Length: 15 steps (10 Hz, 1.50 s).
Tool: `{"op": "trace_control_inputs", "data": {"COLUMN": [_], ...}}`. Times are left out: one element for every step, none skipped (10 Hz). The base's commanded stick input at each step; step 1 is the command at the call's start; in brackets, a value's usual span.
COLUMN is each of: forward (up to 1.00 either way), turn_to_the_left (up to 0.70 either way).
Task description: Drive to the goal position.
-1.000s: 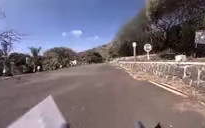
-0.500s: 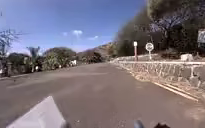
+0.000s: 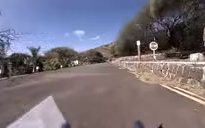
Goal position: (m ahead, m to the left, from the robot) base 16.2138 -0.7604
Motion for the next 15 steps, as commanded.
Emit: {"op": "trace_control_inputs", "data": {"forward": [0.50,0.50,0.50,0.50,0.50,0.50,0.50,0.50,0.50,0.50,0.50,0.50,0.50,0.50,0.50], "turn_to_the_left": [-0.05,-0.14,-0.23,-0.32,-0.41,-0.50,-0.50,-0.35,-0.19,-0.04,0.00,0.00,0.00,0.00,0.00]}}
